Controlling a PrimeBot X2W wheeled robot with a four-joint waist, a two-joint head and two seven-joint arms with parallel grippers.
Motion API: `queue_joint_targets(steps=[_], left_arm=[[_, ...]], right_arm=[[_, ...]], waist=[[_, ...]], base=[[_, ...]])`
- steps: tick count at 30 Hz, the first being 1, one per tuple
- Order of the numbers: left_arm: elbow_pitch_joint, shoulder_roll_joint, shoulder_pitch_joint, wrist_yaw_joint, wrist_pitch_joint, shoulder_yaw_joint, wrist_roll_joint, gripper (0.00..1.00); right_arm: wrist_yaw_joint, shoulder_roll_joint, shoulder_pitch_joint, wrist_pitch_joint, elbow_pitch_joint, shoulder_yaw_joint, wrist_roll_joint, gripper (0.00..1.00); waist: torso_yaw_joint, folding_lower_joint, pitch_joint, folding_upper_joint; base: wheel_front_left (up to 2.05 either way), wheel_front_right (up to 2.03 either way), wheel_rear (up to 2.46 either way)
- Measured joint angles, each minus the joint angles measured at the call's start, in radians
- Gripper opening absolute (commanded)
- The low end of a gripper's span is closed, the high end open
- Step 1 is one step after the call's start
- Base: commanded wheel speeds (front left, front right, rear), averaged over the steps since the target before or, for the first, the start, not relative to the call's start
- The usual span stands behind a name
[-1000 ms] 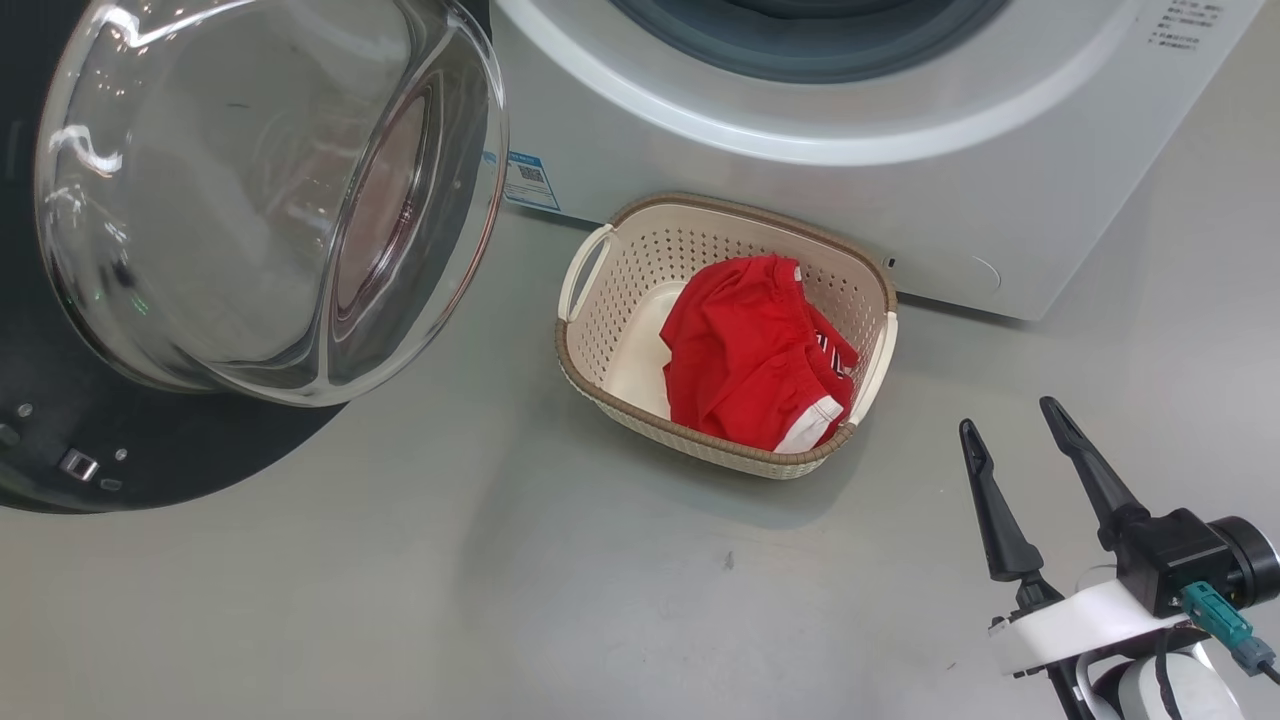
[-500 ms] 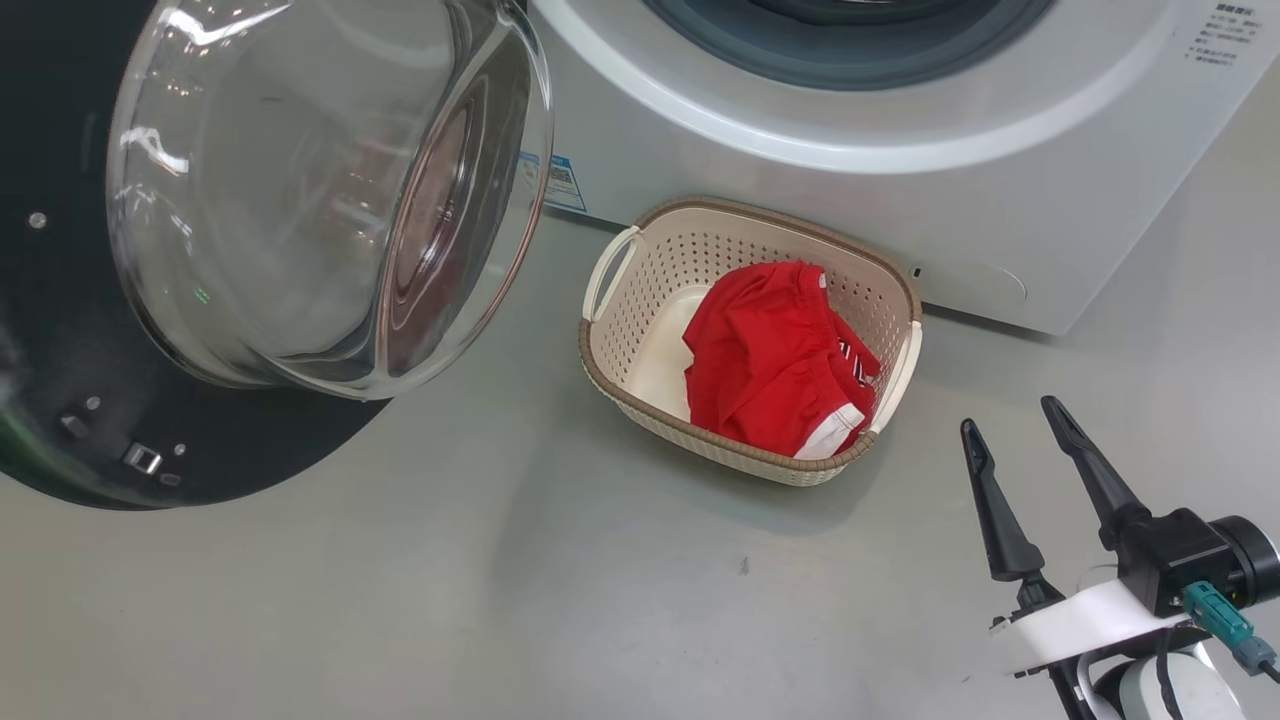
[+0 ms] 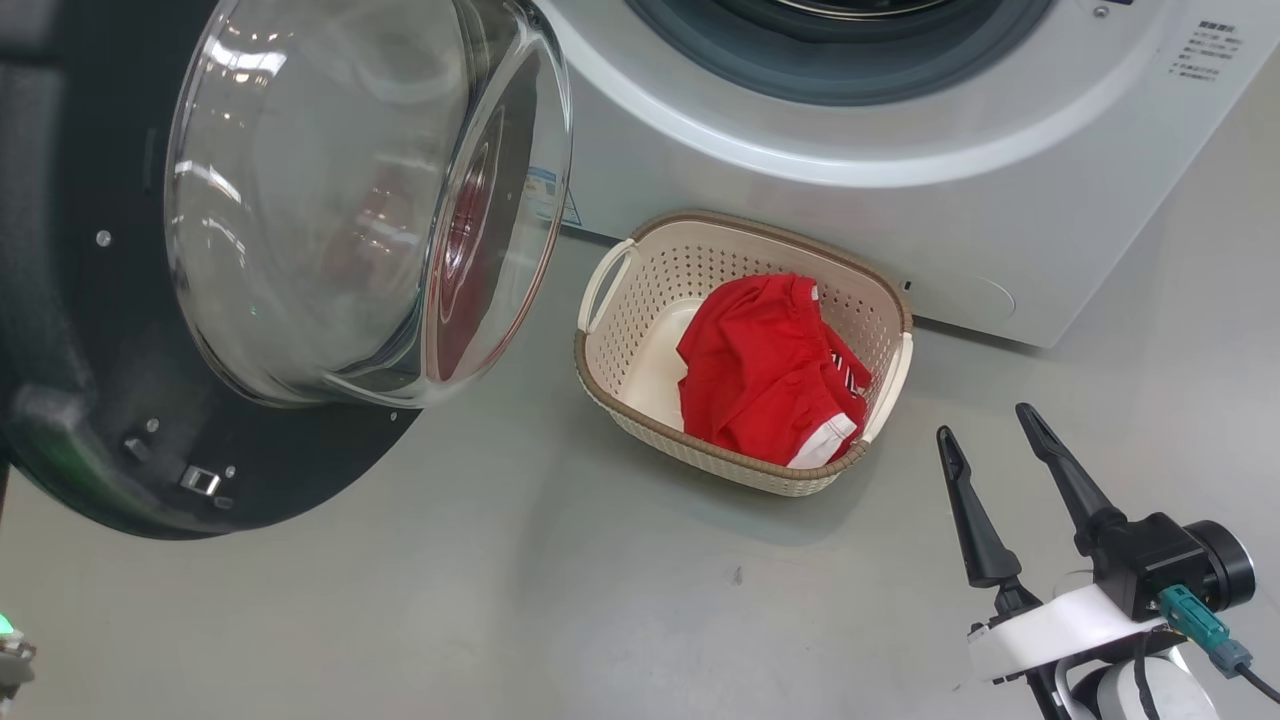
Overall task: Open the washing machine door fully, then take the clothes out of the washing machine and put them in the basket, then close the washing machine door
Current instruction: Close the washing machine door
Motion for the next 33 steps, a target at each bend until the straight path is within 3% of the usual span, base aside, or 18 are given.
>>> queue_joint_targets(steps=[16, 33], left_arm=[[-0.238, -0.104, 0.101, 0.0, 0.08, 0.014, -0.054, 0.0], [-0.416, -0.173, 0.187, 0.0, 0.17, -0.054, -0.027, 0.0]], right_arm=[[-0.001, 0.012, -0.017, -0.004, 0.007, 0.002, 0.002, 1.0], [-0.002, 0.032, -0.046, -0.008, 0.025, 0.012, 0.01, 1.0]], waist=[[-0.053, 0.0, -0.01, 0.0], [-0.134, 0.0, -0.01, 0.0]], base=[[0.0, 0.0, 0.0], [0.0, 0.0, 0.0]])
